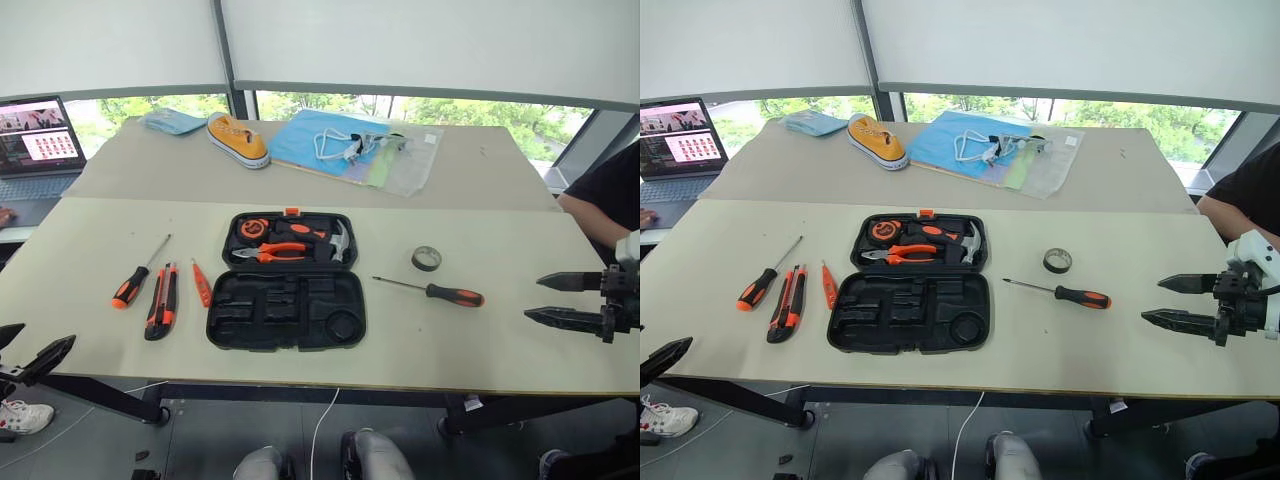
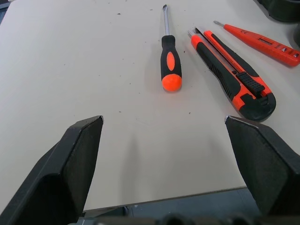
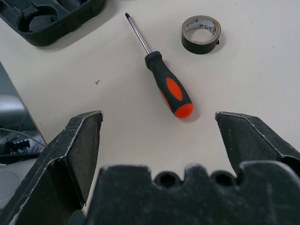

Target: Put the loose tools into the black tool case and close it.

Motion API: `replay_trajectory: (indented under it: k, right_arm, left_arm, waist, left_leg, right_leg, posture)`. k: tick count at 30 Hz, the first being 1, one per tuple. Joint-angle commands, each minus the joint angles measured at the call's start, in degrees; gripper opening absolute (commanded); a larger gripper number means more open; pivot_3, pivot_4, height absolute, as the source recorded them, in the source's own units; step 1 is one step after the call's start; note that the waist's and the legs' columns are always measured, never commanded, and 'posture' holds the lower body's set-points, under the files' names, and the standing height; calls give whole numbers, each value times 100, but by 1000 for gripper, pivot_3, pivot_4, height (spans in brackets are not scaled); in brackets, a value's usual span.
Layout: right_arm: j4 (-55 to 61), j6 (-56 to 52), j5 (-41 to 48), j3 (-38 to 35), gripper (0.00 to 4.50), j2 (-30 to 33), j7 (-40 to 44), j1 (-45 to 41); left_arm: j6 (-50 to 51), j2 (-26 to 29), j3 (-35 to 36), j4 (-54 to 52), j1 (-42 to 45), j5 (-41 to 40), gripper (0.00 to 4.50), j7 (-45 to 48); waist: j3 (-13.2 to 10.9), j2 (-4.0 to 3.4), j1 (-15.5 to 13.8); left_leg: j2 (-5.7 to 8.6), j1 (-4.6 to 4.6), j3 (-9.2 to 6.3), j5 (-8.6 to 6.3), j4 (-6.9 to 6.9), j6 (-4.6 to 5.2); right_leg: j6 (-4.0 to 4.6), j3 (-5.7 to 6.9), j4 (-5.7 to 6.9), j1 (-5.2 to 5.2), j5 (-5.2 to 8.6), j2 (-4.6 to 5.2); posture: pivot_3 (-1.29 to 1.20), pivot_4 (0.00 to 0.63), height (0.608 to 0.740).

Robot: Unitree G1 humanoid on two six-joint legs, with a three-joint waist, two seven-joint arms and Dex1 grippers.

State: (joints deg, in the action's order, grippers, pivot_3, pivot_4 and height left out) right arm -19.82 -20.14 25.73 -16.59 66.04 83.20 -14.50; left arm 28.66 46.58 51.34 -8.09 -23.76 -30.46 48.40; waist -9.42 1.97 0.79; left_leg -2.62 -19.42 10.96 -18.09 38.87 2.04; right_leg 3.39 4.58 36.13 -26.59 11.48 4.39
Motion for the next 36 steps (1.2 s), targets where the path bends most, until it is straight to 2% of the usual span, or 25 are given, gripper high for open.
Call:
replay_trajectory:
  k: [1, 9, 14, 18, 21, 23, 31, 35, 36]
  right_arm:
    - [63, 174, 28, -207, 4467, -10, -56, -11]
    - [621, 163, 215, -292, 4467, -182, -262, -73]
    - [1760, -326, 573, -89, 4467, -200, -226, -117]
    - [2574, -629, 830, 77, 4467, -285, -328, -225]
    - [3024, -775, 982, 174, 4467, -408, -508, -381]
    - [3221, -872, 1070, 216, 4467, -474, -594, -457]
    - [3817, -1198, 1352, 332, 4467, -579, -861, -617]
    - [3916, -1286, 1390, 350, 4500, -611, -992, -756]
    - [3930, -1310, 1393, 356, 4500, -628, -1037, -793]
  left_arm:
    - [55, 102, -56, -203, 36, 48, 4463, -83]
    - [841, 564, -597, -178, 679, -12, 4463, -252]
    - [1043, 1207, -1748, 842, 1912, 360, 4463, -156]
    - [929, 1452, -2801, 1706, 2871, 772, 4463, 21]
    - [877, 1460, -3495, 2445, 3683, 1105, 4463, 145]
    - [766, 1405, -3810, 2924, 4139, 1313, 4463, 170]
    - [347, 873, -4663, 4825, 5579, 1936, 4463, 330]
    - [211, 754, -4814, 5450, 5909, 2166, 3406, 399]
    - [182, 750, -4822, 5539, 5948, 2192, 3021, 440]
  waist:
    - [0, 0, -3]
    - [0, -2, -15]
    - [1, -7, -32]
    - [1, -13, -4]
    - [-1, -10, -4]
    - [-1, -9, -12]
    - [-1, -8, -31]
    - [-1, -9, -59]
    - [0, -9, -56]
  left_leg:
    - [0, 0, 0, 0, 0, 0]
    - [1, 1, 0, 2, 1, -4]
    - [1, 4, -1, 9, 1, -18]
    - [1, 3, 1, 9, -2, -19]
    - [1, -1, 6, 10, -2, -20]
    - [2, -20, 8, 12, 3, -22]
    - [7, -77, 15, 39, 56, 23]
    - [1, -81, 12, 39, 95, 24]
    - [0, -81, 11, 39, 99, 24]
  right_leg:
    - [0, 0, 0, 0, 0, 0]
    - [-1, 0, 5, 2, -1, 0]
    - [0, 2, 16, 0, -2, 0]
    - [1, 1, 18, -3, -3, -3]
    - [6, 4, 19, -8, -3, -6]
    - [42, 12, 20, -21, -23, -8]
    - [54, 76, 67, -59, -22, -1]
    - [52, 79, 90, -58, -20, 2]
    - [19, 77, 90, -56, -1, 4]
  posture:
    - [0, 150, 718]
    - [0, 150, 718]
    - [0, 150, 718]
    - [0, 150, 718]
    - [0, 150, 718]
    - [0, 150, 718]
    - [0, 150, 718]
    - [0, 150, 718]
    - [0, 150, 718]
